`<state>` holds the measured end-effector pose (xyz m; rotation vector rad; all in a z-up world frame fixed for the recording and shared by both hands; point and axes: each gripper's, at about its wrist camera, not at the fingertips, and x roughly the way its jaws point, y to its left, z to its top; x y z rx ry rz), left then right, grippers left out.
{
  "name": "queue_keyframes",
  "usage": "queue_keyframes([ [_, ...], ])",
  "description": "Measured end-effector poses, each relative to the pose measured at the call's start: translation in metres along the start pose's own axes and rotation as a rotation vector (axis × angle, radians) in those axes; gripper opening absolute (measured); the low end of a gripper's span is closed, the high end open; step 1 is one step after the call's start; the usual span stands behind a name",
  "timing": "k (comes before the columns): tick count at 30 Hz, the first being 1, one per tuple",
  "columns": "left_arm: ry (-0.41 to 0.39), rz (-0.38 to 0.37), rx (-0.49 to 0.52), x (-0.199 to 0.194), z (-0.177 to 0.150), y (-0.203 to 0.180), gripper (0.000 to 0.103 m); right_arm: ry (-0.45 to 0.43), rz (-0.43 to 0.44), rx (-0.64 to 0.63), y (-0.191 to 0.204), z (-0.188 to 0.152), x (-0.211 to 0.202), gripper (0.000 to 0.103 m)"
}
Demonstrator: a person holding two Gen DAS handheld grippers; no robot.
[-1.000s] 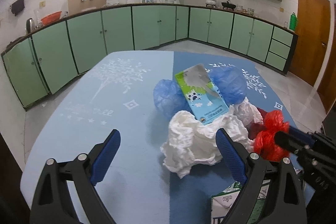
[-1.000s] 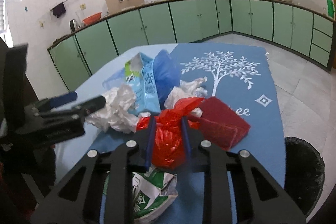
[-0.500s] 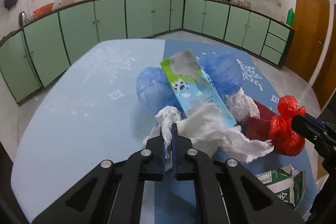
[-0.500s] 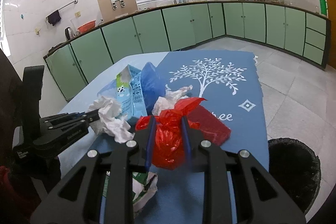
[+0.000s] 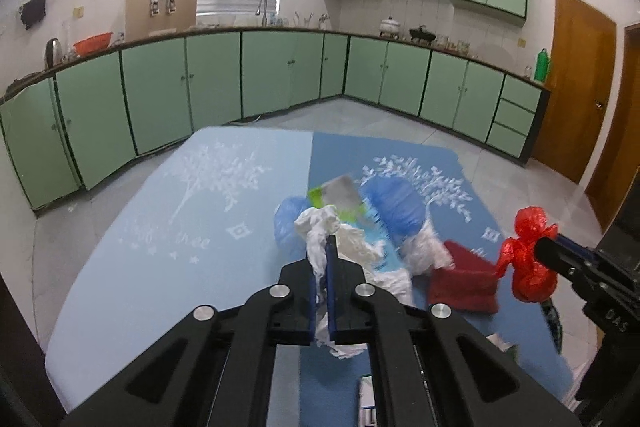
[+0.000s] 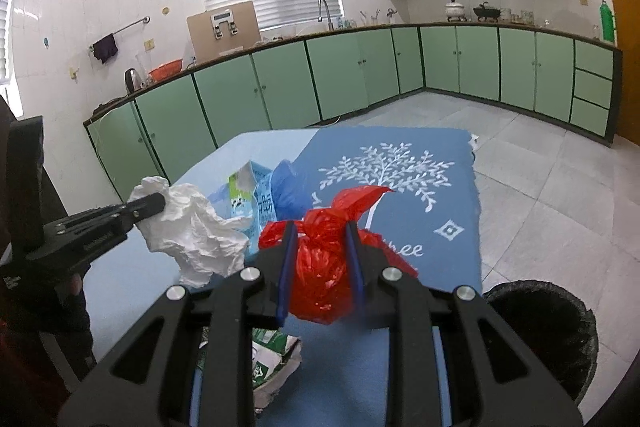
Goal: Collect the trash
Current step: 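Carry the red bag and tissue to the bin and release both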
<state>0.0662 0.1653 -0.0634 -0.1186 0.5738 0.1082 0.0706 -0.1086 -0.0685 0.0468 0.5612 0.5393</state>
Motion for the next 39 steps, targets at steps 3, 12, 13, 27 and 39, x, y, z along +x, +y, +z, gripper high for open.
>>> queue_keyframes([
  [3, -0.025, -0.027, 0.009, -0.01, 0.009, -0.008, 0.004, -0.018, -0.014, 0.0, -0.003, 0.005, -0.009, 0.023],
  [12, -0.079, -0.13, 0.044, -0.029, 0.026, -0.042, 0.004, -0.06, -0.061, 0.024, -0.02, 0.014, -0.036, 0.023],
  [13, -0.083, -0.144, 0.05, -0.03, 0.028, -0.048, 0.004, -0.066, -0.069, 0.024, -0.022, 0.015, -0.039, 0.023],
  [27, -0.085, -0.328, 0.137, -0.023, 0.034, -0.128, 0.004, -0.135, -0.207, 0.059, -0.07, 0.015, -0.093, 0.023],
  [39, -0.045, -0.482, 0.206, -0.006, 0.029, -0.207, 0.004, -0.151, -0.353, 0.116, -0.126, -0.005, -0.129, 0.023],
])
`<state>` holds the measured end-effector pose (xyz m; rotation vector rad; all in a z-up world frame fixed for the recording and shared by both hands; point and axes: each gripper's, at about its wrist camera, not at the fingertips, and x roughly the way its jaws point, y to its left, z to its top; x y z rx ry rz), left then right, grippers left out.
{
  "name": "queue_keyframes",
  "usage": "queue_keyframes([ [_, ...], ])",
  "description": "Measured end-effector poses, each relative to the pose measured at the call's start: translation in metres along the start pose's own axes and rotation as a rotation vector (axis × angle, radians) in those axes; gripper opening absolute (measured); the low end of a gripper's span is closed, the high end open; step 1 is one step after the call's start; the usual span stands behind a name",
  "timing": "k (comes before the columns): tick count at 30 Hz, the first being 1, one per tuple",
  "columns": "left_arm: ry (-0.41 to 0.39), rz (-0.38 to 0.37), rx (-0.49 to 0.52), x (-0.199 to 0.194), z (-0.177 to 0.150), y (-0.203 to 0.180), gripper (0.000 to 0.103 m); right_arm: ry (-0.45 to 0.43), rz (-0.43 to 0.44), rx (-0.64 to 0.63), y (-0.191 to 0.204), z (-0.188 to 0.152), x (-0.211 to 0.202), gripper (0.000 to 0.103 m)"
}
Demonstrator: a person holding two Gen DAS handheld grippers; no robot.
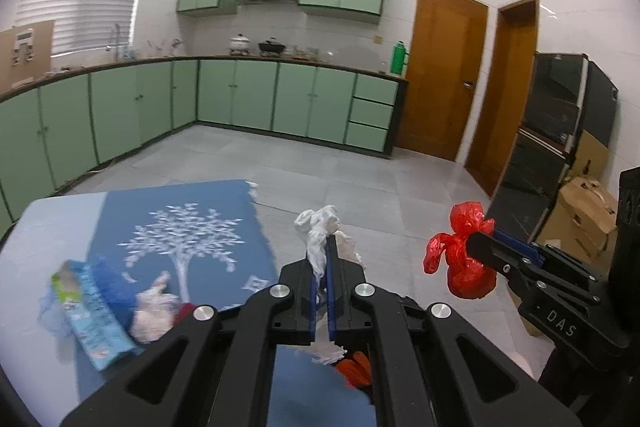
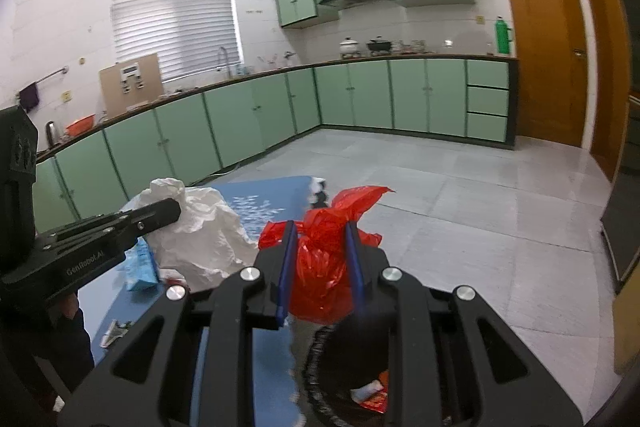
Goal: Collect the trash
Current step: 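Carry the red bag and tissue to the bin and release both, then move both open grippers back toward the table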
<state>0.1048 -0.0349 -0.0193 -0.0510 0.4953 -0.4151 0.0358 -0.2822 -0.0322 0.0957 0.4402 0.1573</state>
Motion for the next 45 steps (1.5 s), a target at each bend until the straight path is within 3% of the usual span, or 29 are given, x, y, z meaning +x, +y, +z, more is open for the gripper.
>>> queue_keyframes([
  [13, 0.081, -0.08, 0.064, 0.062, -0.013, -0.048, 0.004, 0.059, -0.128, 0.089, -0.075, -0.034, 0.015, 0.023],
  [28, 0.194, -0.095, 0.093, 0.122, -0.034, -0.072, 0.004, 0.157, -0.175, 0.145, -0.11, -0.066, 0.06, 0.024],
  [33, 0.227, -0.116, 0.073, 0.131, -0.037, -0.07, 0.008, 0.185, -0.203, 0.163, -0.113, -0.069, 0.072, 0.036],
  [38, 0.213, -0.107, 0.049, 0.126, -0.035, -0.062, 0.051, 0.187, -0.227, 0.191, -0.117, -0.072, 0.072, 0.05],
  [42, 0.178, -0.075, 0.05, 0.114, -0.029, -0.056, 0.061, 0.16, -0.253, 0.186, -0.111, -0.069, 0.064, 0.077],
  [45, 0.146, -0.04, 0.043, 0.102, -0.022, -0.047, 0.074, 0.132, -0.268, 0.184, -0.104, -0.065, 0.056, 0.091],
])
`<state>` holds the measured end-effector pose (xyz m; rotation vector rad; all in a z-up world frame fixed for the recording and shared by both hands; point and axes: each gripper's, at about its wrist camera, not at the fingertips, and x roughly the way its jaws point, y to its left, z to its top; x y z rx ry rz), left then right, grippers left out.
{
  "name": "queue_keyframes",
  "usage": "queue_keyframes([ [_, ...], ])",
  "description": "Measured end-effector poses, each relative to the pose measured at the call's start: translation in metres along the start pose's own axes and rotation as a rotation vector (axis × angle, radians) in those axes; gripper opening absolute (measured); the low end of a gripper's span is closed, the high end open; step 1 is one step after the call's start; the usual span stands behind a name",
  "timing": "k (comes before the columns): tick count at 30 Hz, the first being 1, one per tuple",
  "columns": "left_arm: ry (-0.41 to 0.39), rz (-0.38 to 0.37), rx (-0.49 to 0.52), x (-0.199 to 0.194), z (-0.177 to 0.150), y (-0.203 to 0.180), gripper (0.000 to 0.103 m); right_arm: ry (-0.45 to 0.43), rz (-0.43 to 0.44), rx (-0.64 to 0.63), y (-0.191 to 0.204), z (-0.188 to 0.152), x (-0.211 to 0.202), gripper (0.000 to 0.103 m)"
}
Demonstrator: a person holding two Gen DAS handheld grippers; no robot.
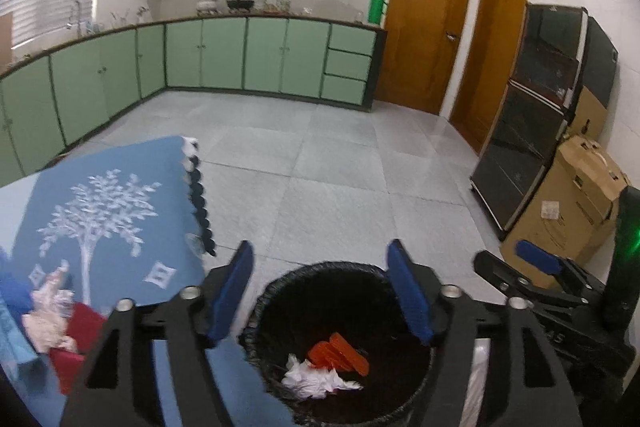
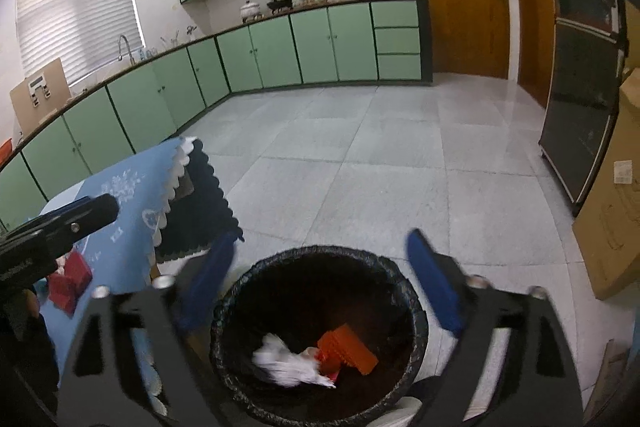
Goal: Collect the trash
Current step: 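Move both open grippers back toward the table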
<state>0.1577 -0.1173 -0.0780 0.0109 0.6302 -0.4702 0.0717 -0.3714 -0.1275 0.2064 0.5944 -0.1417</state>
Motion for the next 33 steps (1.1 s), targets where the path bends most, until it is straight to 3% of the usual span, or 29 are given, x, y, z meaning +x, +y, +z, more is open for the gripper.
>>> queue_keyframes([
  [5, -0.052, 0.089, 0.012, -0.029, 0.006, 0.017, 0.088, -0.014, 0.033, 0.024, 0.01, 0.009, -0.015, 0.096],
  [8, -0.073, 0.142, 0.0, -0.05, 0.006, 0.036, 0.09, -0.035, 0.067, 0.011, 0.025, 0.014, -0.025, 0.096],
  [22, -0.104, 0.451, -0.102, -0.134, -0.032, 0.147, 0.091, -0.067, 0.241, -0.097, 0.129, 0.012, -0.026, 0.096],
  [33, -0.092, 0.55, -0.209, -0.159, -0.06, 0.21, 0.091, -0.032, 0.361, -0.212, 0.217, 0.0, -0.014, 0.096],
])
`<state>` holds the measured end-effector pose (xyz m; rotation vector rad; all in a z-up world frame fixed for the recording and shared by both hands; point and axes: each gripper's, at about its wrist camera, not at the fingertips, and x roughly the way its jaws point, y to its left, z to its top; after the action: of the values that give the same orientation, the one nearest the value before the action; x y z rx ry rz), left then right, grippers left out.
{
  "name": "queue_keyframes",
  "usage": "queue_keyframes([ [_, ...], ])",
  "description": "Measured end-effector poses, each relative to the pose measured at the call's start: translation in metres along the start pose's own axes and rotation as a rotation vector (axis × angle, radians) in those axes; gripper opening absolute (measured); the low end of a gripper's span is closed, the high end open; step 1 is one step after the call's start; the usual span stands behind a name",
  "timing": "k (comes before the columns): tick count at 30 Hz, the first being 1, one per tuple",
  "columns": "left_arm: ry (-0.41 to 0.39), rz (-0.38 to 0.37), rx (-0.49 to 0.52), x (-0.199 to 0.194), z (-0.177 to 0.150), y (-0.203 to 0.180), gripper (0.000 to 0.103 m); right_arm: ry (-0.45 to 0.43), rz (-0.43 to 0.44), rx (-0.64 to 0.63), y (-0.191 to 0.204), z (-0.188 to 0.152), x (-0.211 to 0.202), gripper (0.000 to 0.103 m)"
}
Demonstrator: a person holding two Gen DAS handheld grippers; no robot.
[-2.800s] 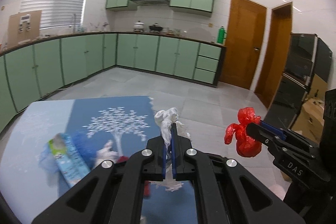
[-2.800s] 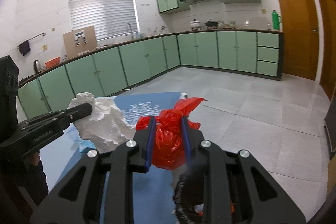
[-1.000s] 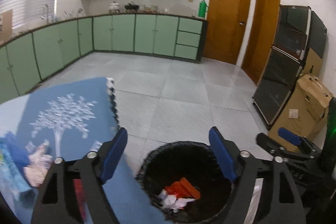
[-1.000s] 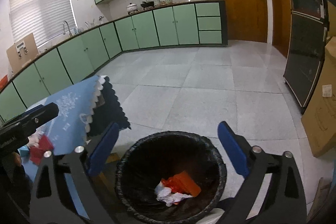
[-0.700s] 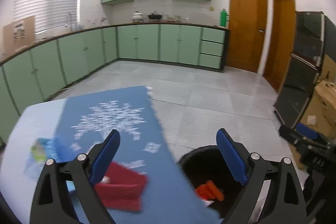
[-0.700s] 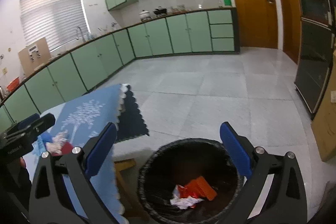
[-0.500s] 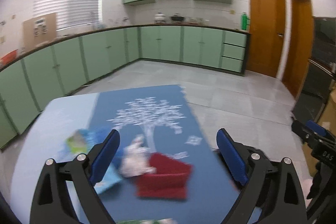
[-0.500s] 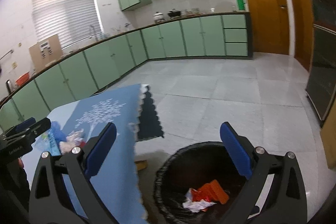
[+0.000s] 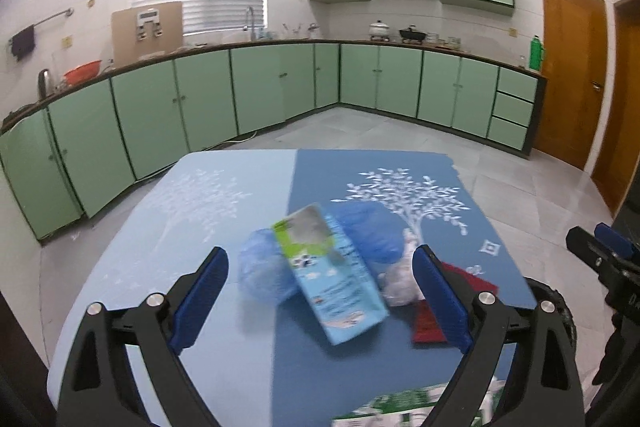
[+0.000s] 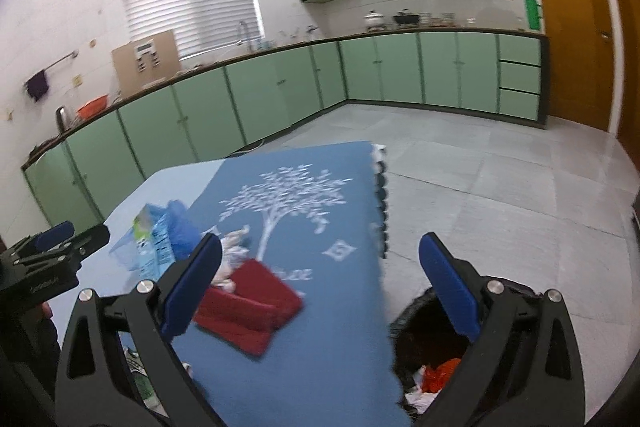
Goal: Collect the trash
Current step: 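Move both open grippers back toward the table, then grasp the white tissue with the right gripper while the left grasps the milk carton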
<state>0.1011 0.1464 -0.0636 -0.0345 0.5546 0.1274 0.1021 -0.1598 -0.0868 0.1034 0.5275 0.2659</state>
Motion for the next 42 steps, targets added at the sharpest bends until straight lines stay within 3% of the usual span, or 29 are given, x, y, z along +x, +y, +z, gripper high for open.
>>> queue_keyframes([
  [13, 0.05, 0.076, -0.052, 0.023, -0.016, 0.042, 0.091, 0.083, 0.109, -0.113, 0.062, 0.001, 0.053, 0.095],
  [17, 0.064, 0.086, -0.059, 0.03, -0.019, 0.047, 0.091, 0.121, 0.129, -0.14, 0.073, -0.003, 0.069, 0.084],
  [25, 0.091, 0.102, -0.072, 0.042, -0.024, 0.059, 0.091, 0.2, 0.162, -0.145, 0.082, -0.006, 0.092, 0.073],
  [34, 0.113, 0.097, -0.081, 0.049, -0.028, 0.062, 0.091, 0.291, 0.227, -0.174, 0.092, -0.014, 0.108, 0.043],
  [36, 0.117, 0.094, -0.083, 0.05, -0.027, 0.062, 0.091, 0.3, 0.24, -0.174, 0.093, -0.015, 0.11, 0.032],
  [42, 0.125, 0.083, -0.079, 0.052, -0.027, 0.058, 0.091, 0.3, 0.276, -0.175, 0.093, -0.016, 0.107, 0.016],
])
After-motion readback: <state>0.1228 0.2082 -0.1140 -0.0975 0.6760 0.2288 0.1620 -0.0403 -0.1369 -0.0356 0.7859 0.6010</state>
